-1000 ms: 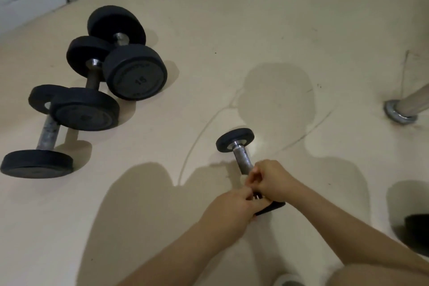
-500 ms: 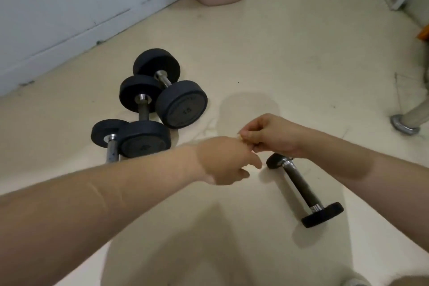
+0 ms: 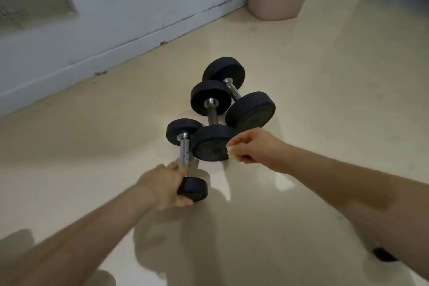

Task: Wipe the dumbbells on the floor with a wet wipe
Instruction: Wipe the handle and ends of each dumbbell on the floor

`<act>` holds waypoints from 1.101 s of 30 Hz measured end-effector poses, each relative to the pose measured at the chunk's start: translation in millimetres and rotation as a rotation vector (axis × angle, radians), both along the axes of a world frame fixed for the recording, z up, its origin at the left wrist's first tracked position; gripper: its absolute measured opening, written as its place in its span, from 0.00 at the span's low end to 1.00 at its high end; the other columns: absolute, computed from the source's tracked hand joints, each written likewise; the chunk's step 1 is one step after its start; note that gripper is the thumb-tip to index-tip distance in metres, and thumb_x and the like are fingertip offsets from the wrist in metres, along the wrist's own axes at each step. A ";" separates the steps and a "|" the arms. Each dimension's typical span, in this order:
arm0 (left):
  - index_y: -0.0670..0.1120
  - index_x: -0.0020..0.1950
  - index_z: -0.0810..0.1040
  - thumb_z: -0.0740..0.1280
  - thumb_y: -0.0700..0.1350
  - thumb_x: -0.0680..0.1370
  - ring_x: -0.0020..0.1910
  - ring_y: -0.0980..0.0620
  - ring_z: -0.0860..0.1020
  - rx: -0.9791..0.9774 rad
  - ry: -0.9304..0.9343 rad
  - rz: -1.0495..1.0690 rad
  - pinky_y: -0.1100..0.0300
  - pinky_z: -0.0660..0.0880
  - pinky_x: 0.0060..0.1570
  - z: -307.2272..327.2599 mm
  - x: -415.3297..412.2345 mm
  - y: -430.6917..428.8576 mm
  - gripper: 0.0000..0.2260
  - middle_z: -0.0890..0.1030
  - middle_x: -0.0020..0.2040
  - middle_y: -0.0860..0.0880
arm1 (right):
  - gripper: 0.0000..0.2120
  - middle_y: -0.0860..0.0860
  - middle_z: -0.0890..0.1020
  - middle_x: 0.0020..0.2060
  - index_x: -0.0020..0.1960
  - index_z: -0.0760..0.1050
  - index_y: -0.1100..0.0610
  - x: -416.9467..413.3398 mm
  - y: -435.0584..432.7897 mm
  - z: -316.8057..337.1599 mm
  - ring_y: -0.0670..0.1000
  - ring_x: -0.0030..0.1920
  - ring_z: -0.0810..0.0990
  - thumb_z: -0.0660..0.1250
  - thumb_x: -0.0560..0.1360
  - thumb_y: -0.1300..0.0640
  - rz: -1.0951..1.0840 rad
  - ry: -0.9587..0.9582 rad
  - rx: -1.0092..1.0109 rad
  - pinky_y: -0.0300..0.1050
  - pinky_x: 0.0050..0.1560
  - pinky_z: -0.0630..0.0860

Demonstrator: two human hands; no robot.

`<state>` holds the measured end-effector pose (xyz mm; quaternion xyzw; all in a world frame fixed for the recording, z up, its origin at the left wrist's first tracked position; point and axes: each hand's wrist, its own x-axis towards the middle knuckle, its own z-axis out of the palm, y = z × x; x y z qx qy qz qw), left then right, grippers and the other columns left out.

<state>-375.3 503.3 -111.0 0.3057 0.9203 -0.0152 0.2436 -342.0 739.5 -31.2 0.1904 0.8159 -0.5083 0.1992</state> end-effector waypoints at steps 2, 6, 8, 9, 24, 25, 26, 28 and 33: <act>0.51 0.69 0.61 0.65 0.61 0.74 0.53 0.43 0.77 0.051 0.045 0.037 0.54 0.75 0.49 -26.1 8.3 3.6 0.29 0.76 0.59 0.46 | 0.11 0.55 0.82 0.51 0.57 0.78 0.58 2.6 -16.4 -17.9 0.50 0.50 0.81 0.68 0.75 0.63 -0.078 -0.003 -0.116 0.40 0.48 0.80; 0.47 0.70 0.62 0.59 0.60 0.78 0.51 0.41 0.78 0.005 0.215 -0.024 0.54 0.70 0.41 -30.2 7.0 12.8 0.26 0.78 0.56 0.44 | 0.16 0.55 0.81 0.52 0.64 0.75 0.59 12.1 -38.6 -47.5 0.52 0.49 0.82 0.63 0.77 0.66 -0.071 -0.036 -0.066 0.43 0.52 0.80; 0.45 0.69 0.63 0.57 0.61 0.79 0.49 0.41 0.78 -0.054 0.242 -0.102 0.54 0.69 0.39 -26.9 5.7 15.1 0.25 0.78 0.55 0.44 | 0.15 0.55 0.82 0.47 0.62 0.75 0.57 10.1 -38.3 -46.4 0.50 0.43 0.83 0.65 0.77 0.65 0.023 -0.025 0.020 0.40 0.45 0.81; 0.44 0.68 0.64 0.57 0.60 0.79 0.48 0.41 0.79 -0.069 0.244 -0.132 0.54 0.69 0.39 -25.4 7.2 17.6 0.25 0.79 0.54 0.43 | 0.13 0.54 0.83 0.44 0.60 0.75 0.56 6.3 -35.2 -41.3 0.49 0.40 0.82 0.67 0.76 0.64 0.090 -0.003 0.078 0.39 0.43 0.80; 0.54 0.52 0.61 0.58 0.63 0.77 0.38 0.49 0.77 0.409 0.081 0.294 0.59 0.69 0.36 -25.9 58.7 5.3 0.14 0.77 0.41 0.54 | 0.05 0.48 0.76 0.40 0.51 0.77 0.57 -34.9 -41.5 -57.0 0.48 0.41 0.76 0.64 0.76 0.62 0.488 0.132 0.221 0.36 0.37 0.71; 0.58 0.51 0.60 0.60 0.61 0.77 0.36 0.54 0.75 0.488 0.033 0.353 0.62 0.67 0.35 -32.7 68.0 -5.7 0.12 0.75 0.39 0.57 | 0.04 0.48 0.76 0.40 0.51 0.75 0.56 -28.2 -47.5 -74.0 0.48 0.41 0.75 0.62 0.78 0.60 0.474 0.132 0.226 0.37 0.36 0.69; 0.60 0.51 0.60 0.62 0.60 0.76 0.36 0.57 0.74 0.549 -0.007 0.420 0.66 0.67 0.35 -39.5 77.8 -16.3 0.12 0.74 0.38 0.59 | 0.03 0.49 0.76 0.40 0.50 0.74 0.56 -19.9 -54.6 -89.4 0.47 0.40 0.74 0.61 0.78 0.58 0.462 0.124 0.216 0.37 0.35 0.68; 0.58 0.54 0.66 0.61 0.62 0.72 0.40 0.60 0.75 0.622 -0.066 0.585 0.64 0.71 0.39 -52.3 97.2 -34.6 0.15 0.76 0.43 0.60 | 0.03 0.50 0.76 0.40 0.47 0.73 0.56 -1.0 -72.0 -117.3 0.48 0.39 0.73 0.61 0.79 0.58 0.438 0.116 0.154 0.37 0.35 0.67; 0.57 0.59 0.71 0.65 0.53 0.72 0.46 0.60 0.77 0.679 -0.019 0.707 0.64 0.73 0.46 -59.7 133.1 -37.8 0.16 0.79 0.49 0.60 | 0.05 0.48 0.71 0.32 0.42 0.69 0.58 48.0 -108.4 -147.5 0.44 0.33 0.69 0.60 0.76 0.63 0.076 0.246 -0.091 0.40 0.36 0.67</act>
